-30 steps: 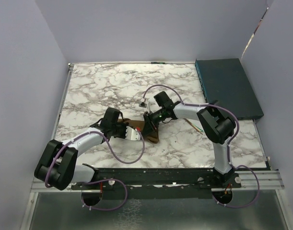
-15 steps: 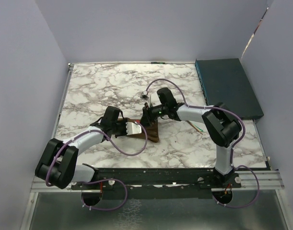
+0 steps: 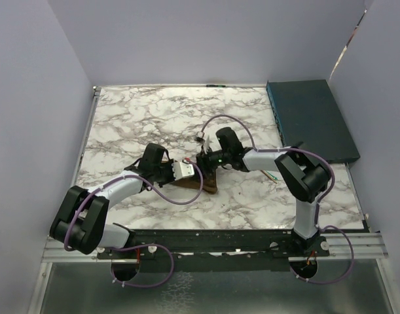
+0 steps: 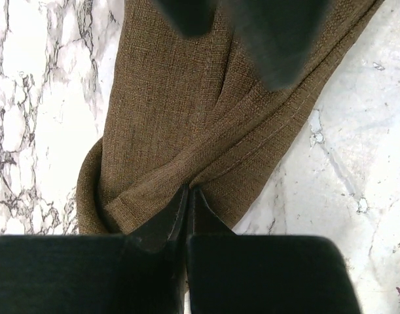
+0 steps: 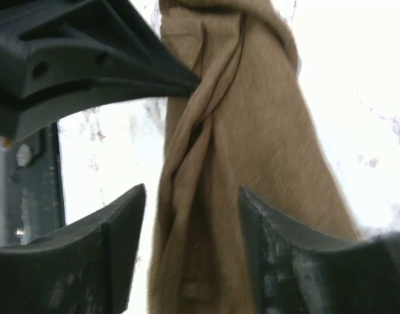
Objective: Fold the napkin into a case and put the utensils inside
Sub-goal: Insert the napkin into the napkin holder.
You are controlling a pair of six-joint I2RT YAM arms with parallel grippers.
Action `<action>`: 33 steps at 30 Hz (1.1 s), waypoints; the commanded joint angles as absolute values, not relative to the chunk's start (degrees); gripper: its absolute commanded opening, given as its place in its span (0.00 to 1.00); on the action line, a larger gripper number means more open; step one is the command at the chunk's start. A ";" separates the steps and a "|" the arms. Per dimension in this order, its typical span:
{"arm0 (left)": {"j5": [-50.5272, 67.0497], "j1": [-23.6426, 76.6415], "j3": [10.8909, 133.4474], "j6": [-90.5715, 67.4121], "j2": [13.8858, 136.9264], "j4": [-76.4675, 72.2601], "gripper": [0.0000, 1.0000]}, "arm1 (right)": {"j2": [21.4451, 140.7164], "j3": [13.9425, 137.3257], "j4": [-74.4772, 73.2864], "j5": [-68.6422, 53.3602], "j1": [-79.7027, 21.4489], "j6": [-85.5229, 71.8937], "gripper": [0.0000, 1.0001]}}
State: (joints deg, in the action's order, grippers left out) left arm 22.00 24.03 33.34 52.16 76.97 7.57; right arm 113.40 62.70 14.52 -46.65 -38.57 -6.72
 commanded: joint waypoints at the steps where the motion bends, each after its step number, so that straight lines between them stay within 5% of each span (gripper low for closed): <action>1: 21.36 23.73 35.13 48.33 78.05 6.55 0.00 | 105.86 55.53 18.90 -41.41 -38.85 -2.70 0.94; 3: 21.52 23.73 35.39 47.45 78.30 6.51 0.00 | 105.64 54.69 18.46 -40.86 -38.91 -1.69 1.00; 11: 22.10 23.75 35.73 46.54 78.14 6.53 0.00 | 109.88 58.98 21.00 -38.90 -40.60 -3.11 1.00; 18: 22.36 23.71 35.61 48.75 77.71 7.74 0.00 | 108.72 60.50 21.59 -35.25 -40.20 -6.31 0.80; 21: 22.77 23.78 35.18 49.79 77.48 8.14 0.00 | 104.36 59.33 18.24 -29.85 -37.61 -7.15 0.99; 26: 23.29 23.77 34.63 50.77 77.26 8.23 0.00 | 94.03 49.86 30.14 -26.45 -31.02 -11.76 1.00; 29: 23.10 23.73 34.54 50.80 77.20 8.24 0.00 | 93.93 53.90 25.40 -28.11 -26.25 -22.36 1.00; 33: 23.38 23.72 34.69 50.31 77.19 8.25 0.00 | 98.87 57.96 24.66 -40.88 -24.23 -21.22 1.00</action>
State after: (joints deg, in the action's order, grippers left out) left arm 21.82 23.64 34.39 50.13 77.84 7.40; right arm 95.46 56.34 23.29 -32.10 -24.75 -17.34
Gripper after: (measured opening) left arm 0.005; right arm 0.998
